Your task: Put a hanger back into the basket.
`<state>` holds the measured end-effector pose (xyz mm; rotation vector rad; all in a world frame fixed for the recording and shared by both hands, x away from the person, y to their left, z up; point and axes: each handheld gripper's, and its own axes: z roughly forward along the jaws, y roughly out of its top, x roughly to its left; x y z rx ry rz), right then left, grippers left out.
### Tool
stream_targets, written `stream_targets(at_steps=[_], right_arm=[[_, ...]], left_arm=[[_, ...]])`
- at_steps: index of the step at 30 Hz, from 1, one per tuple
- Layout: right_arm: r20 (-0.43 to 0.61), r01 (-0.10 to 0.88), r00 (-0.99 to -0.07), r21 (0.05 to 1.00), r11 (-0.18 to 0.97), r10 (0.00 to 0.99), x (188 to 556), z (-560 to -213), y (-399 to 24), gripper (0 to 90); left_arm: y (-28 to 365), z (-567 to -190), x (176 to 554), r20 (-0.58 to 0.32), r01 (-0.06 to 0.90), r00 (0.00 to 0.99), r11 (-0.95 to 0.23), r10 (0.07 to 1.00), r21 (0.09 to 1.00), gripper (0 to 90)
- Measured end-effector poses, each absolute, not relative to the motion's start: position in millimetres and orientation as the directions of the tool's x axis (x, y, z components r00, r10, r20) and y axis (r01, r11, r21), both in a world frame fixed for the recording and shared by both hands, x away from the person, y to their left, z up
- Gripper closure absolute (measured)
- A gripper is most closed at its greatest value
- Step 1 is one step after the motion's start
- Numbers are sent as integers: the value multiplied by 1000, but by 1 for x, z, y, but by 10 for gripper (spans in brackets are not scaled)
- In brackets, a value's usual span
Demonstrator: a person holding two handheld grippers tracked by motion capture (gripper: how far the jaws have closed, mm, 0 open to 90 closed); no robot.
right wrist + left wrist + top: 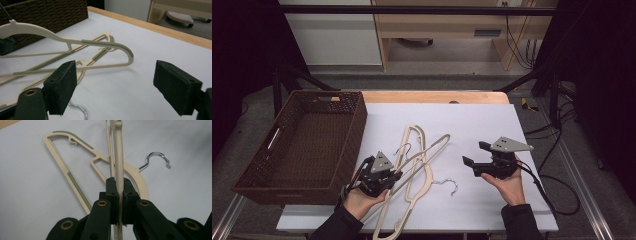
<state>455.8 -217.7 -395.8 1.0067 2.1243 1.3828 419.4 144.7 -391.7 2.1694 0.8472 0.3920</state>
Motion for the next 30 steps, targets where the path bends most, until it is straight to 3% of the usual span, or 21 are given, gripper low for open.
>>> stream_targets(at_steps=[11,30], right_arm=[[54,350,-631,910,223,774,447,-395,-231,118],[74,359,-591,916,180,803,430,-400,-252,70]], left_arm=[[167,-357,414,-49,397,771,-419,635,816,864],[211,-275,422,15,281,802,-400,597,872,864]])
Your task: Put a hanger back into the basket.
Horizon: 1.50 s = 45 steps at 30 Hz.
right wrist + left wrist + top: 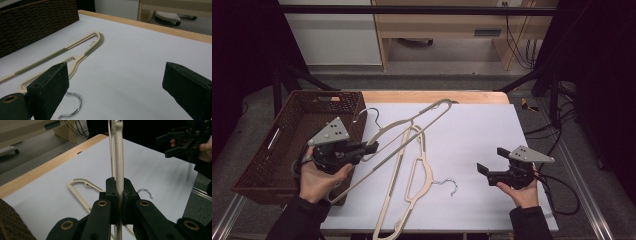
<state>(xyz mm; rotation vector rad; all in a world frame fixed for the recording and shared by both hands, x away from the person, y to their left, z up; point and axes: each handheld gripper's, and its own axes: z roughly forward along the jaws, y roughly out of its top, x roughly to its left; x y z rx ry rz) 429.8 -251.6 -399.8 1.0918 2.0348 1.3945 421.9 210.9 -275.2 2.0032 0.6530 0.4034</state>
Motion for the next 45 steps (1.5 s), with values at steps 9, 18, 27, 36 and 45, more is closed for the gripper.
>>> stream_targets(at_steps=[9,18,27,36,45], right_arm=[[71,354,-591,918,180,803,428,-400,-252,59],[70,354,-590,918,180,804,428,-401,-251,58],[68,359,-590,915,187,804,429,-402,-250,58],[73,361,-591,915,182,804,429,-401,-250,58],[65,359,-592,914,190,804,430,-402,-250,58]], left_arm=[[235,-263,444,6,283,801,-388,598,877,863],[270,-255,465,20,295,768,-381,640,876,864],[312,-254,476,58,286,721,-373,691,883,864],[359,-261,485,46,322,665,-342,746,883,864],[403,-281,490,18,367,626,-315,779,875,863]])
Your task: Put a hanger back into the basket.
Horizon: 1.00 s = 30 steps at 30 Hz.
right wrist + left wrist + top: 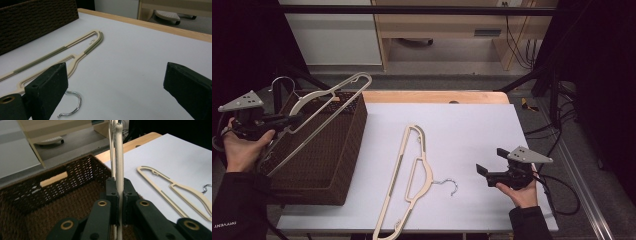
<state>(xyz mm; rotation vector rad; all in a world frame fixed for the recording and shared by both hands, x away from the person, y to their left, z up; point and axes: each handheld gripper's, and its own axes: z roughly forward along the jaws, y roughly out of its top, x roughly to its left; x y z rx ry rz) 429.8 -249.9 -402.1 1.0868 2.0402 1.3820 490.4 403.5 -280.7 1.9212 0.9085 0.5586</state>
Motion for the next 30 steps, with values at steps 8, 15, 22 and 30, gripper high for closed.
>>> stream_targets(at_steps=[8,15,22,30], right_arm=[[66,363,-591,912,192,804,430,-403,-250,58],[66,363,-593,911,194,803,430,-403,-250,58],[66,370,-594,908,199,802,431,-405,-248,57],[64,372,-595,906,204,801,432,-407,-248,57]], left_arm=[[425,-293,493,7,405,589,-303,808,863,863],[432,-311,498,-4,464,560,-310,828,830,863],[429,-337,505,-26,533,528,-307,849,789,863],[421,-361,514,-11,616,460,-310,888,724,857]])
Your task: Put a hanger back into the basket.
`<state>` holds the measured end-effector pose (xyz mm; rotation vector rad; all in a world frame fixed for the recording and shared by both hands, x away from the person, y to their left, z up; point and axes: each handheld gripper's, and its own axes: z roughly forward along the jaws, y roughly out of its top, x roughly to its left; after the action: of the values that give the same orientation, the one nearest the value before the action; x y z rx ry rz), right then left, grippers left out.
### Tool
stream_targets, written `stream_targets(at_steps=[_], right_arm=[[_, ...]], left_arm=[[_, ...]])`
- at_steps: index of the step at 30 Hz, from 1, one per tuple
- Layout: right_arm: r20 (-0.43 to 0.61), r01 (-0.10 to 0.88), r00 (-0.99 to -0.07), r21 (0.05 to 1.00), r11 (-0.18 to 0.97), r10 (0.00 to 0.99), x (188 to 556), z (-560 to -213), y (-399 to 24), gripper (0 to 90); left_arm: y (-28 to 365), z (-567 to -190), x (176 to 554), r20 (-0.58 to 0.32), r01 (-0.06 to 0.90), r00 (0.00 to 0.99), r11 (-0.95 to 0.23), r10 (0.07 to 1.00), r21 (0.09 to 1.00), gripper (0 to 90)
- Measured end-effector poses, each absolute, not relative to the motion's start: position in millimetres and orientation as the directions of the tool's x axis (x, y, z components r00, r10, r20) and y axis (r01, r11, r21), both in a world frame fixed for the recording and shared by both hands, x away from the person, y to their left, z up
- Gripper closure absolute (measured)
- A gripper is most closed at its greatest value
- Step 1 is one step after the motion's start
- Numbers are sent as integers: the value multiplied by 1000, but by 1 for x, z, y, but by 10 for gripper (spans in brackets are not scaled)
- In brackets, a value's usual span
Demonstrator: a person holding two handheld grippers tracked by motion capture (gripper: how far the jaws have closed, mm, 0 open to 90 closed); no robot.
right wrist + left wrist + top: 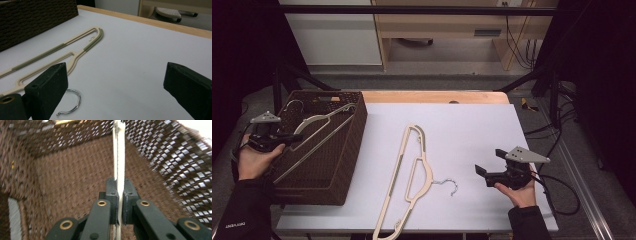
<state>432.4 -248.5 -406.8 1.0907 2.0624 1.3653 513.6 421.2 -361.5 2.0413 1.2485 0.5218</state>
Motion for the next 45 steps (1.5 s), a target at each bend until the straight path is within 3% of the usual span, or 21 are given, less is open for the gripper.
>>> stream_targets(at_steps=[12,23,37,45], right_arm=[[72,379,-595,904,200,800,433,-407,-247,58],[71,374,-596,906,199,800,432,-407,-248,58],[62,353,-603,915,196,795,430,-402,-248,52],[52,349,-620,912,215,783,429,-402,-243,46]], left_arm=[[439,-371,512,-2,691,317,-229,949,686,770],[448,-353,470,-66,588,288,-122,955,800,574],[382,-330,434,-86,378,485,-120,870,918,303],[327,-334,426,-81,325,575,-137,814,936,152]])
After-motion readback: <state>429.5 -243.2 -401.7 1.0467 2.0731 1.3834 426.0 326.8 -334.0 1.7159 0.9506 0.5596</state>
